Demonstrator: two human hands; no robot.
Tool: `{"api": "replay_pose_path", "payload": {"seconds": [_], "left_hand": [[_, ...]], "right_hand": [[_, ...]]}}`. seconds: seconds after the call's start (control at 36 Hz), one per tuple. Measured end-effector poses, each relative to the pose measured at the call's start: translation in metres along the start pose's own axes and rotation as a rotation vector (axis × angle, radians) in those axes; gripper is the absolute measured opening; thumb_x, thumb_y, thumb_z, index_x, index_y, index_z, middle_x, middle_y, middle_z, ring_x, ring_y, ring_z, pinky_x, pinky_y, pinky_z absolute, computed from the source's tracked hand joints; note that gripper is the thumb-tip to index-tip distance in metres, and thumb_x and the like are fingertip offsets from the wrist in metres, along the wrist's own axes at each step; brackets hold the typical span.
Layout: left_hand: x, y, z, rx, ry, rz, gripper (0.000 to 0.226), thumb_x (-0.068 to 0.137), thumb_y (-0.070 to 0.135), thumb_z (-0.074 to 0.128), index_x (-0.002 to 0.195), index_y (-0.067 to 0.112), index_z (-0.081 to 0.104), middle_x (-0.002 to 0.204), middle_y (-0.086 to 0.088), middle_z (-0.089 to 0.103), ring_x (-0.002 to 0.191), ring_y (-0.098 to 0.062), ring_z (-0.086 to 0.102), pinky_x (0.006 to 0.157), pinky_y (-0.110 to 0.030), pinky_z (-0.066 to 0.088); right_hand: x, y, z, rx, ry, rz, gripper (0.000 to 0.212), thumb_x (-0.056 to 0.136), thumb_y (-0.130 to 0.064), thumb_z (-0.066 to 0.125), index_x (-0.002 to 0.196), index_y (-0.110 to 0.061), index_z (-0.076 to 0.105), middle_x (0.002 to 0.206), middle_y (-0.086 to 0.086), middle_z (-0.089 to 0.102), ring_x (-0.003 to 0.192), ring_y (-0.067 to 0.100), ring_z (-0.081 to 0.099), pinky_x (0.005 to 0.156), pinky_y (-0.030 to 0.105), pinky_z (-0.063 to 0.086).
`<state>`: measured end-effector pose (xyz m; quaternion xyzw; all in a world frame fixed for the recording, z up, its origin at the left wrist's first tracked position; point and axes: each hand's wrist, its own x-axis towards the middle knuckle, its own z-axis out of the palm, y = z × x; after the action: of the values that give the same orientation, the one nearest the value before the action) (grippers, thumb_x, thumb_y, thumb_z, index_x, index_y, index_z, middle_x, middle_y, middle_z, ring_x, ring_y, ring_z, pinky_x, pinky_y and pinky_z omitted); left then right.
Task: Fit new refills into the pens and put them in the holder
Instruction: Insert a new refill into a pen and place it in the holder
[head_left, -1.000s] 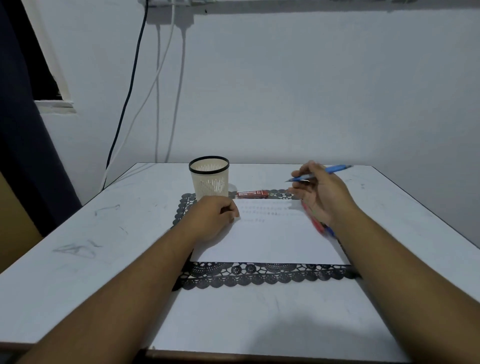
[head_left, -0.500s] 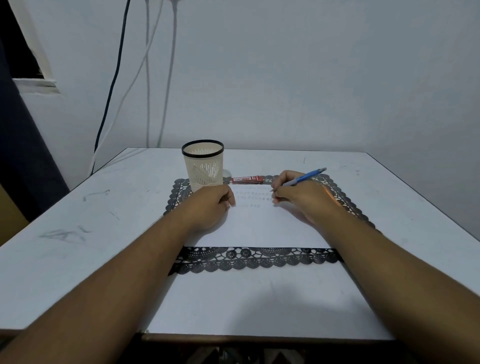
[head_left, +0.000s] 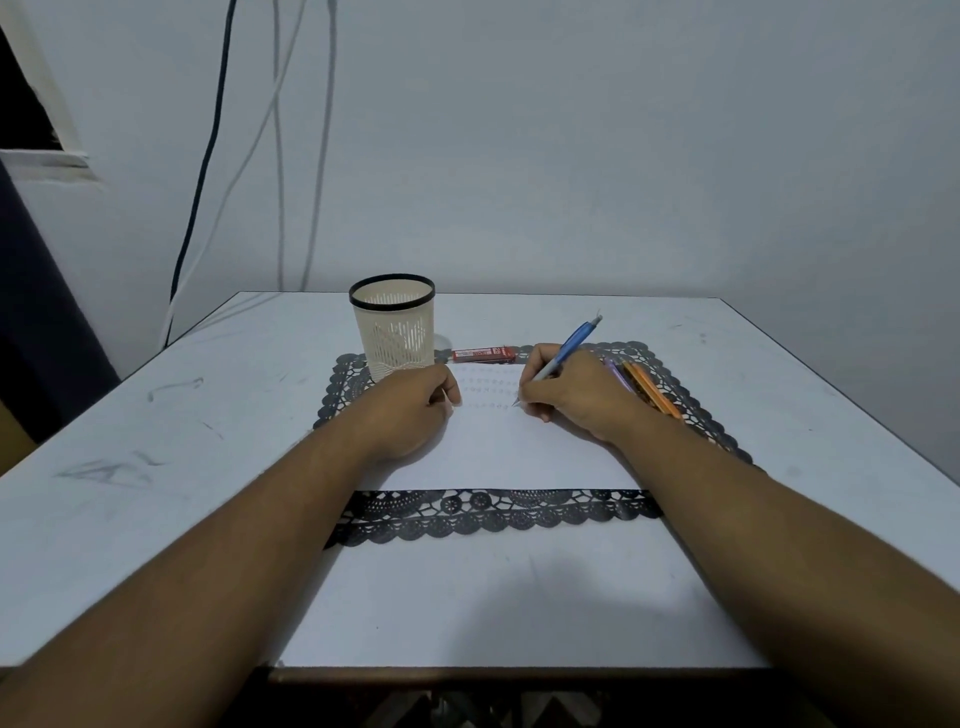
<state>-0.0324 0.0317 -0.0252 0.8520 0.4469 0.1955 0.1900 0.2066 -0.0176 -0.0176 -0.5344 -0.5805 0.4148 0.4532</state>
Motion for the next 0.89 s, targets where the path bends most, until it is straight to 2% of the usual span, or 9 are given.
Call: {"api": "replay_pose_path", "payload": {"seconds": [0.14, 0.42, 0.53, 0.89], "left_hand": [[-0.0004, 0.0005, 0.0011, 0.009, 0.005, -0.001, 0.014, 0.102, 0.017, 0.054, 0.105, 0.026, 0.064, 0.094, 0.011, 0.063, 0.085, -0.001, 0.055, 0.068, -0.022, 0.038], [-0.0001, 0.0010, 0.0009, 0.036, 0.008, 0.010, 0.013, 0.101, 0.017, 0.055, 0.103, 0.027, 0.063, 0.093, 0.015, 0.061, 0.085, 0.000, 0.054, 0.069, -0.023, 0.039], [-0.0005, 0.0010, 0.0013, 0.038, 0.007, 0.013, 0.013, 0.101, 0.018, 0.055, 0.103, 0.027, 0.063, 0.092, 0.015, 0.061, 0.084, 0.000, 0.054, 0.068, -0.022, 0.038], [-0.0016, 0.0017, -0.0002, 0.037, 0.002, 0.011, 0.012, 0.102, 0.018, 0.055, 0.105, 0.027, 0.064, 0.095, 0.011, 0.064, 0.087, -0.003, 0.056, 0.070, -0.021, 0.041]], "right_hand": [[-0.0004, -0.0011, 0.0016, 0.008, -0.022, 0.007, 0.020, 0.085, 0.017, 0.063, 0.079, -0.001, 0.059, 0.073, 0.018, 0.056, 0.057, 0.016, 0.057, 0.055, 0.029, 0.046], [0.0013, -0.0013, 0.0015, -0.081, 0.014, 0.006, 0.016, 0.087, 0.010, 0.065, 0.081, -0.003, 0.058, 0.071, 0.016, 0.063, 0.057, 0.015, 0.058, 0.056, 0.027, 0.048], [-0.0002, -0.0019, 0.0003, -0.066, -0.001, 0.028, 0.020, 0.086, 0.012, 0.065, 0.076, -0.004, 0.058, 0.067, 0.012, 0.061, 0.063, 0.019, 0.060, 0.056, 0.028, 0.049], [-0.0019, -0.0038, 0.0011, -0.093, 0.015, 0.010, 0.018, 0.088, 0.011, 0.064, 0.080, -0.003, 0.057, 0.071, 0.018, 0.063, 0.058, 0.016, 0.059, 0.053, 0.025, 0.049]]}}
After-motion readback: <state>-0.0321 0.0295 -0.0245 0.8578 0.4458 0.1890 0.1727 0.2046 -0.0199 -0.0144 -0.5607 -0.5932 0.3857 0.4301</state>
